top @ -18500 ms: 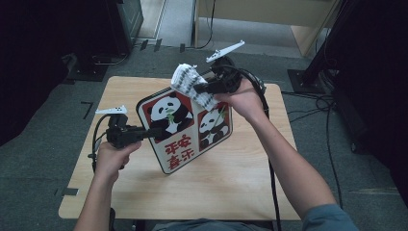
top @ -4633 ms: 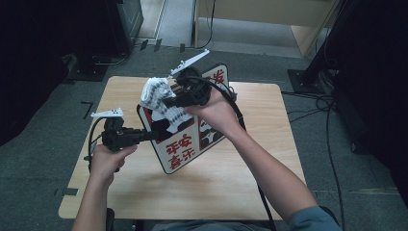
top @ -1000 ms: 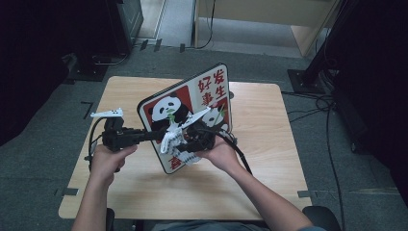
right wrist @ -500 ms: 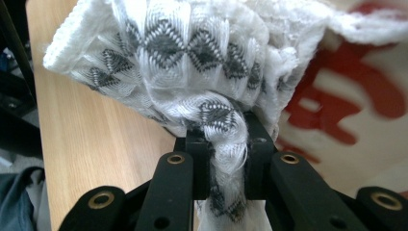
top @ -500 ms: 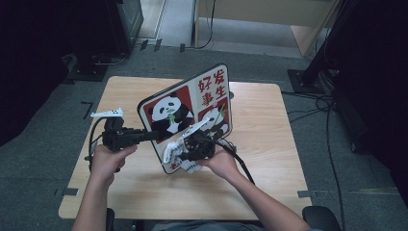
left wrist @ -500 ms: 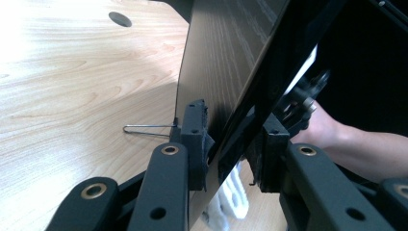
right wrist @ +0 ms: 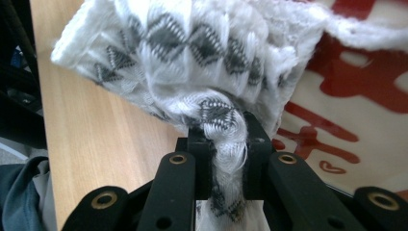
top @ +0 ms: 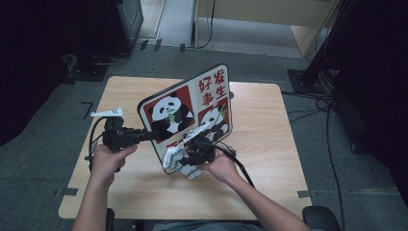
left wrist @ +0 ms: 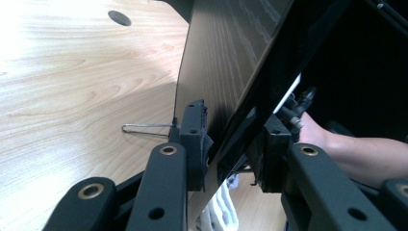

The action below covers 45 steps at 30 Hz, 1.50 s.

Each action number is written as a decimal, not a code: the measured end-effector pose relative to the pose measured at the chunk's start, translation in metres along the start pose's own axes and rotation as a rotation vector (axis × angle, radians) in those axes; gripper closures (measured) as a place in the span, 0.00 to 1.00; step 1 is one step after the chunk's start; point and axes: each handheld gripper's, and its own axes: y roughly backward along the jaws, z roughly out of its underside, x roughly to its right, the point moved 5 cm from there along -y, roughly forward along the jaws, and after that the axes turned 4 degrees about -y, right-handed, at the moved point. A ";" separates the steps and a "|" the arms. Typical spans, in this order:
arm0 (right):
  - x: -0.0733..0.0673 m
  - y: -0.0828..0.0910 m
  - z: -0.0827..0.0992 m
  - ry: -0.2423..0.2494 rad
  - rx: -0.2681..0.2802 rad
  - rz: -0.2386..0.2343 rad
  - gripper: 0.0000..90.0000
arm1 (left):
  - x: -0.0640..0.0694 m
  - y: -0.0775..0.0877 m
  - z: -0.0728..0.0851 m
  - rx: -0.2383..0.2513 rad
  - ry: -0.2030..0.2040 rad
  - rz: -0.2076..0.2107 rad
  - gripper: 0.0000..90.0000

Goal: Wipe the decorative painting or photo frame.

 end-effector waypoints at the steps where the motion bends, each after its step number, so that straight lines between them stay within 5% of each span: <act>1: -0.001 0.002 -0.001 0.005 0.003 0.003 0.89 | 0.000 0.000 0.000 0.000 -0.001 -0.002 0.78; 15: -0.013 0.051 -0.044 0.042 0.059 0.012 0.89 | -0.003 0.017 0.000 0.018 -0.003 -0.062 0.54; 31: -0.041 0.104 -0.112 0.102 0.148 0.027 0.88 | -0.011 0.034 0.006 0.041 -0.015 -0.101 0.51; 45: -0.067 0.134 -0.158 0.168 0.213 0.061 0.88 | -0.026 0.025 -0.002 0.039 -0.019 -0.110 0.48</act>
